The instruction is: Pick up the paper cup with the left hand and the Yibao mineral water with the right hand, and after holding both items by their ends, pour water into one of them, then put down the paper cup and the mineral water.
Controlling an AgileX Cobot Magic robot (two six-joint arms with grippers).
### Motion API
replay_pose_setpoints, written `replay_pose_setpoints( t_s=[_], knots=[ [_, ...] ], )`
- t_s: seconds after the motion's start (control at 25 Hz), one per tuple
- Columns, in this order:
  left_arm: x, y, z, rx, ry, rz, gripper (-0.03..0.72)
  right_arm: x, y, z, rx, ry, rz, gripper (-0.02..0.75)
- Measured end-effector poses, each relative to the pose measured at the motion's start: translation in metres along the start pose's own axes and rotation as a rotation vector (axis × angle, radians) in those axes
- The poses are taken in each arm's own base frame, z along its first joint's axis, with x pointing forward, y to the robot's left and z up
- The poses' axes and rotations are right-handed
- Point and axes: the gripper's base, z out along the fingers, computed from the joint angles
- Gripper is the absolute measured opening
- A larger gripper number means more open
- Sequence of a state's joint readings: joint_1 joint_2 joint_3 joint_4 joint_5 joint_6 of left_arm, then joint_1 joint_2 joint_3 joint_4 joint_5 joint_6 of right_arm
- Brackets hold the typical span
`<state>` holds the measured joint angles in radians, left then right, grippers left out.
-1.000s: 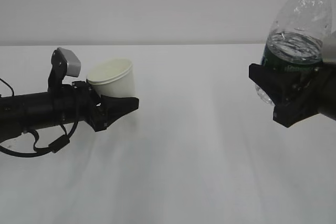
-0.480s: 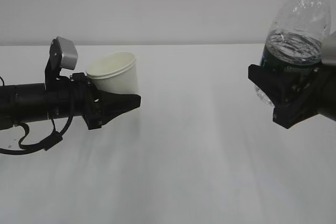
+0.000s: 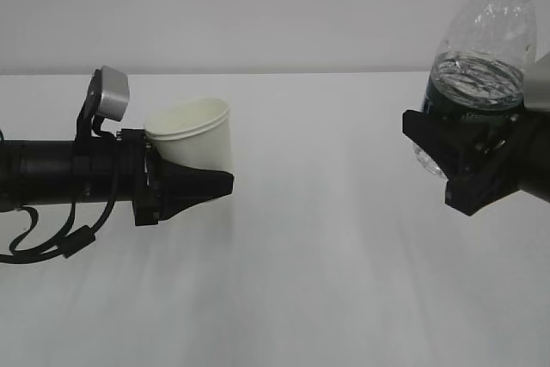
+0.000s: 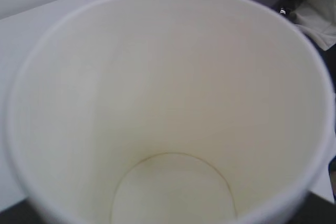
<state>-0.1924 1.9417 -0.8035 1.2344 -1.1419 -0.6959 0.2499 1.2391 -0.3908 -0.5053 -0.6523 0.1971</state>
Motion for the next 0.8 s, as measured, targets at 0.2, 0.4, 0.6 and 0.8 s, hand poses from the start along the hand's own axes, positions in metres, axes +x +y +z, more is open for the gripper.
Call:
replay_pose_setpoints(
  t_s=[0.2, 0.4, 0.6, 0.8],
  knots=[
    [-0.009, -0.011, 0.004, 0.029, 0.016, 0.044, 0.463, 0.000, 0.002, 0.000, -0.018, 0.004, -0.001, 0.435],
    [-0.016, -0.025, 0.012, 0.063, 0.047, 0.096, 0.463, 0.001, 0.003, 0.000, -0.030, 0.007, 0.012, 0.435],
    [-0.015, -0.039, 0.025, 0.106, 0.075, 0.116, 0.463, 0.001, 0.004, 0.000, -0.047, 0.011, 0.009, 0.435],
    [-0.013, -0.052, 0.036, 0.142, 0.102, 0.132, 0.463, 0.001, 0.005, 0.000, -0.054, 0.013, 0.006, 0.435]
  ],
)
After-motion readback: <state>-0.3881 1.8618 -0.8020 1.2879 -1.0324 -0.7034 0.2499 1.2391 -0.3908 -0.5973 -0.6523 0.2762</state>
